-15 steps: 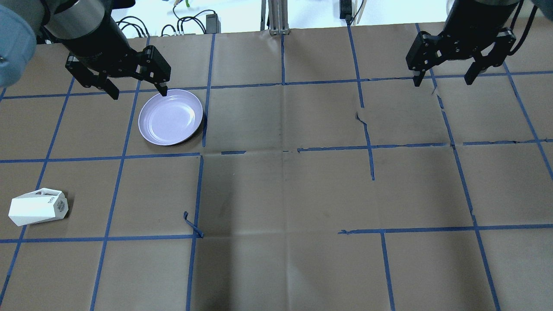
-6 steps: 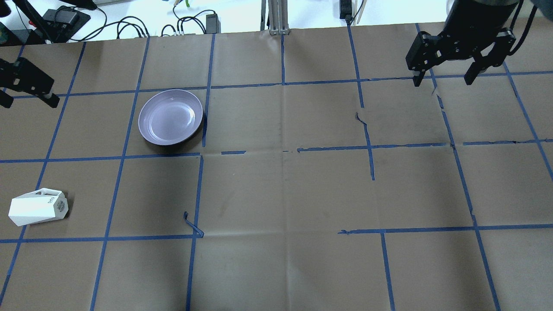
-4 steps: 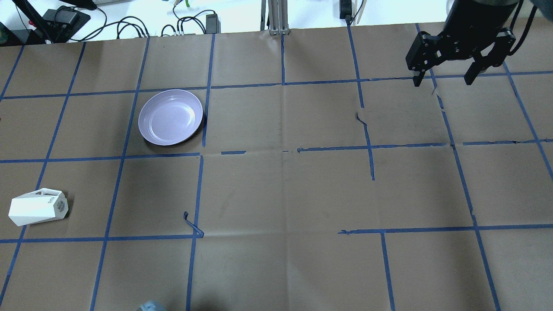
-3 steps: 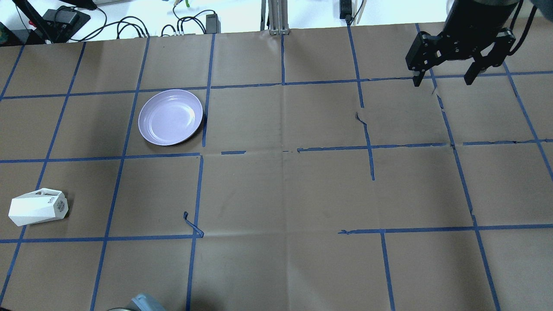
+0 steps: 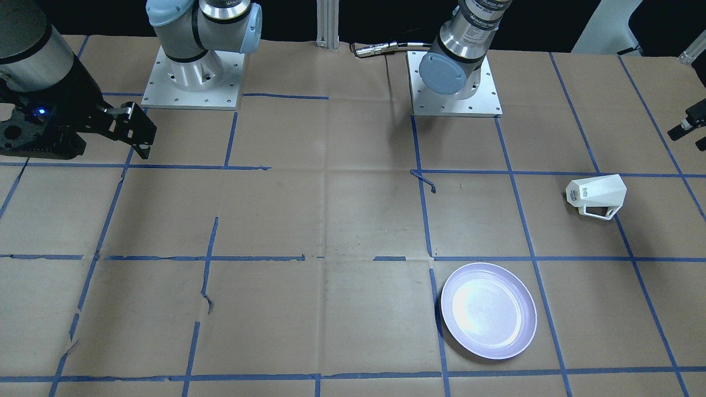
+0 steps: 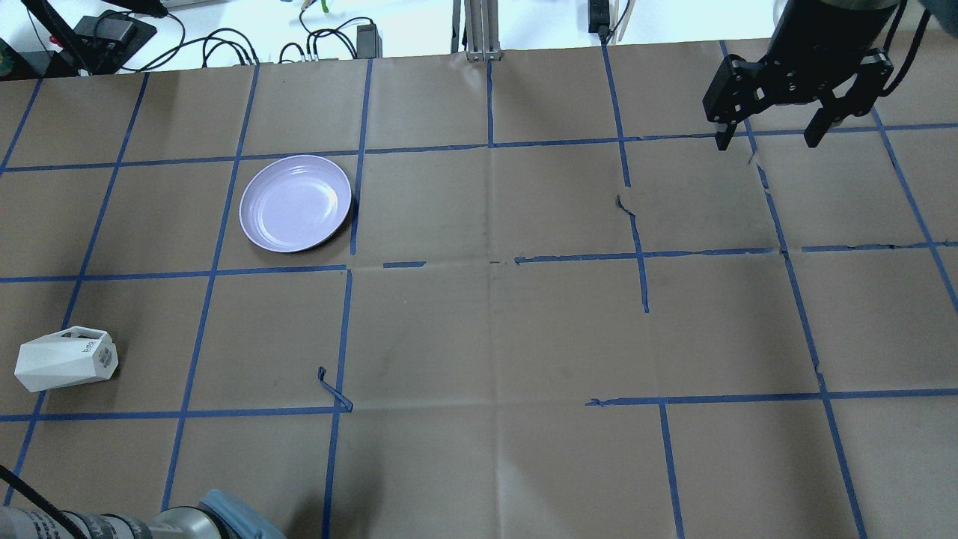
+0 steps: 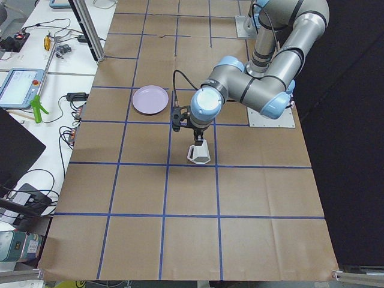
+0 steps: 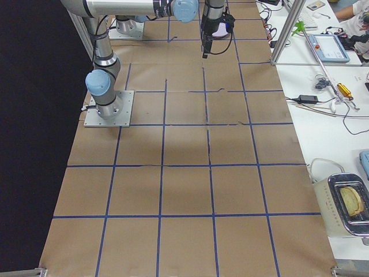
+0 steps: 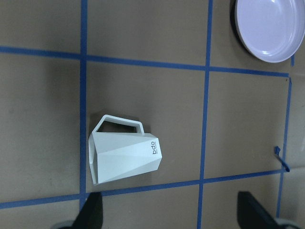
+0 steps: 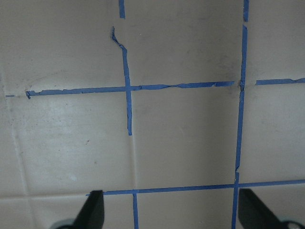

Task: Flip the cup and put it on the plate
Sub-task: 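Lower the left gripper onto the lying white mug and close on it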

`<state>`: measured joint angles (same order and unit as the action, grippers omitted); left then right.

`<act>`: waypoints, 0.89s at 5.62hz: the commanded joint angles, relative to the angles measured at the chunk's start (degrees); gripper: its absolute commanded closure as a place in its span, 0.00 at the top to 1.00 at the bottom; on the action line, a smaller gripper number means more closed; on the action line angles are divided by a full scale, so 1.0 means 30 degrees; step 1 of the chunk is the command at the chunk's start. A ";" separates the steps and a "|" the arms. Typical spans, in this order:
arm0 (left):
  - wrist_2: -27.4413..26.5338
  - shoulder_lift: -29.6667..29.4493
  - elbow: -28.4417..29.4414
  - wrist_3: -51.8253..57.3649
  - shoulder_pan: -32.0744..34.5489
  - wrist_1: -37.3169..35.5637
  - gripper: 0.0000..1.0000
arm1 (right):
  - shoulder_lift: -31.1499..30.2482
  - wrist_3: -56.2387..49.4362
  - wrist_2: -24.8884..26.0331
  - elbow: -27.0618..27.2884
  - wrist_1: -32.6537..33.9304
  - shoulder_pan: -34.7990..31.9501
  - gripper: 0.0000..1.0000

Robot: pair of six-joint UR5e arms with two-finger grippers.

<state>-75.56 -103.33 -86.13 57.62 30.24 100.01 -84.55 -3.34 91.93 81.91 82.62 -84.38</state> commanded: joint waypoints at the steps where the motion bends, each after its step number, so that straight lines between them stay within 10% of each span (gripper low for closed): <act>1: 0.0867 -0.3333 0.0292 0.2188 -0.1926 0.0296 0.98 | 0.0001 0.0000 0.0000 0.0000 0.0000 0.0001 1.00; 5: 0.2714 -0.7092 0.0030 0.7557 -0.2784 0.2017 0.98 | 0.0001 0.0000 0.0000 0.0000 0.0000 0.0001 1.00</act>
<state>-68.26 -122.82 -85.65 76.76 22.06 104.14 -84.55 -3.34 91.93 81.92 82.62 -84.38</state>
